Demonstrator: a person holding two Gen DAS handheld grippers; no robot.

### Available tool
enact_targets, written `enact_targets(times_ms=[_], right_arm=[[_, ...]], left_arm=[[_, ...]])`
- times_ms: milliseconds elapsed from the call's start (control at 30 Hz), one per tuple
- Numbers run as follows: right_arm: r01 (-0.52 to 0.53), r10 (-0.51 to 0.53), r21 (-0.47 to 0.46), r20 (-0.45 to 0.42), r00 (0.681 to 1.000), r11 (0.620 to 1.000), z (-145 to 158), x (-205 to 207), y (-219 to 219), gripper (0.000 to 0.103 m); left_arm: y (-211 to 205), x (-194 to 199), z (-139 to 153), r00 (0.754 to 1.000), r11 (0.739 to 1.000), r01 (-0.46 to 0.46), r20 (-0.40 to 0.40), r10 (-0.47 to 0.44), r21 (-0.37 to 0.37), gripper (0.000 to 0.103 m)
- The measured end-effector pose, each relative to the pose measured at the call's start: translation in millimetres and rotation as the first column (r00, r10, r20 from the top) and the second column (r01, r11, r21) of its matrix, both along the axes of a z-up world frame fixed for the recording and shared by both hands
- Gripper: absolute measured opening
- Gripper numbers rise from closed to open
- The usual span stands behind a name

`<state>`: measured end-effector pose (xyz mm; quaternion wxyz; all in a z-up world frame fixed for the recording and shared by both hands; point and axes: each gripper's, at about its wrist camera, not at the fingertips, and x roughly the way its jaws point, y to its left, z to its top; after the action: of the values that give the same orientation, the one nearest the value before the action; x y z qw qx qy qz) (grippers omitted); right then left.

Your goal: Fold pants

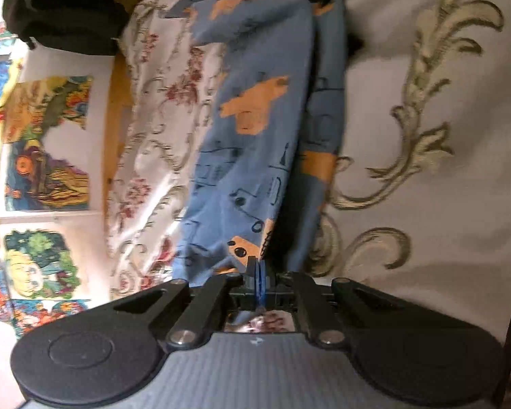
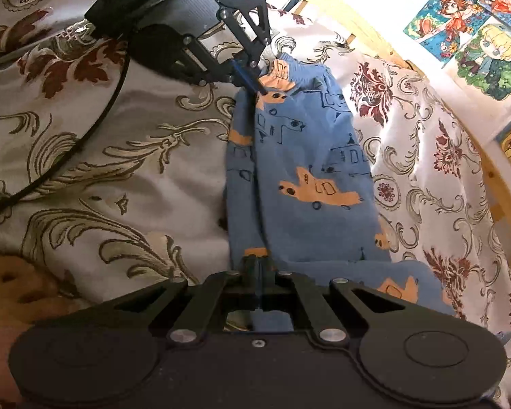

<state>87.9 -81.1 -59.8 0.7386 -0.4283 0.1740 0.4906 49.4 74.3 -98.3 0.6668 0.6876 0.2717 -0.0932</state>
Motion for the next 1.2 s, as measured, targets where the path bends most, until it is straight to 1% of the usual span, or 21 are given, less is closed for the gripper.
enact_targets(times_ms=[67,100,133,200,233,300,333,367,400,433,467,533,600,667,733,833,900,933,1000,1100,1200], right_arm=[[-0.01,0.01,-0.003,0.015,1.0,1.0,1,-2,-2,0.002],[0.002,-0.002,0.01,0.007,1.0,1.0,5,-1,-5,0.01],[0.024,-0.023,0.027,-0.014,1.0,0.999,11,2,-10,0.014],[0.093,-0.088,0.07,-0.07,0.994,0.993,26,10,-23,0.026],[0.131,-0.123,0.083,-0.093,0.988,0.988,31,16,-30,0.033],[0.226,-0.211,0.112,-0.133,0.968,0.968,42,26,-47,0.071],[0.281,-0.262,0.128,-0.151,0.953,0.951,46,32,-56,0.077],[0.33,-0.307,0.141,-0.164,0.938,0.933,49,37,-65,0.084],[0.398,-0.37,0.153,-0.182,0.911,0.905,52,43,-76,0.088],[0.449,-0.417,0.16,-0.198,0.887,0.879,54,48,-85,0.09],[0.509,-0.472,0.169,-0.217,0.855,0.844,55,55,-97,0.096],[0.589,-0.548,0.185,-0.23,0.804,0.787,56,66,-117,0.1],[0.649,-0.612,0.192,-0.219,0.76,0.736,56,75,-134,0.102],[0.687,-0.655,0.218,-0.207,0.726,0.693,57,83,-151,0.102],[0.719,-0.678,0.253,-0.238,0.695,0.648,57,92,-167,0.102],[0.747,-0.675,0.291,-0.321,0.664,0.597,53,103,-186,0.102],[0.768,-0.668,0.288,-0.379,0.64,0.572,48,111,-196,0.102],[0.777,-0.667,0.287,-0.4,0.629,0.56,46,115,-200,0.102],[0.784,-0.662,0.289,-0.422,0.619,0.549,44,119,-202,0.102],[0.782,-0.654,0.298,-0.431,0.621,0.547,44,122,-196,0.102],[0.776,-0.638,0.296,-0.445,0.628,0.557,40,123,-191,0.102]], left_arm=[[0,-1,2,1.0,0.999,-0.017,-0.018,0.016,-0.028,0.011],[-1,0,5,0.999,0.998,-0.038,-0.024,0.037,-0.056,0.015],[-1,-1,11,0.997,0.993,-0.068,-0.027,0.066,-0.1,0.017],[-2,-3,23,0.991,0.972,-0.133,-0.04,0.127,-0.194,0.031],[-3,-3,30,0.985,0.953,-0.173,-0.046,0.167,-0.247,0.034],[-9,-3,45,0.969,0.899,-0.246,-0.075,0.235,-0.361,0.048],[-15,-2,54,0.962,0.86,-0.273,-0.098,0.256,-0.431,0.053],[-23,-1,62,0.958,0.82,-0.284,-0.113,0.264,-0.496,0.062],[-31,0,68,0.957,0.788,-0.284,-0.117,0.264,-0.546,0.07],[-42,2,74,0.959,0.755,-0.275,-0.119,0.256,-0.596,0.073],[-53,3,78,0.963,0.729,-0.262,-0.122,0.24,-0.633,0.077],[-79,10,83,0.973,0.699,-0.219,-0.101,0.207,-0.681,0.082],[-103,19,84,0.98,0.69,-0.172,-0.054,0.19,-0.703,0.087],[-133,28,79,0.987,0.702,-0.125,-0.017,0.159,-0.702,0.087],[-161,38,70,0.992,0.746,-0.082,0.015,0.122,-0.661,0.084],[-189,45,50,0.997,0.802,-0.039,0.027,0.069,-0.595,0.076],[-200,49,38,0.999,0.824,-0.043,0.002,0.053,-0.565,0.064],[-204,52,33,0.998,0.831,-0.054,-0.012,0.057,-0.554,0.062],[-204,61,28,0.996,0.822,-0.092,-0.042,0.083,-0.562,0.06],[-199,77,27,0.985,0.785,-0.172,-0.102,0.139,-0.595,0.059],[-196,88,34,0.978,0.772,-0.208,-0.129,0.162,-0.601,0.054]])
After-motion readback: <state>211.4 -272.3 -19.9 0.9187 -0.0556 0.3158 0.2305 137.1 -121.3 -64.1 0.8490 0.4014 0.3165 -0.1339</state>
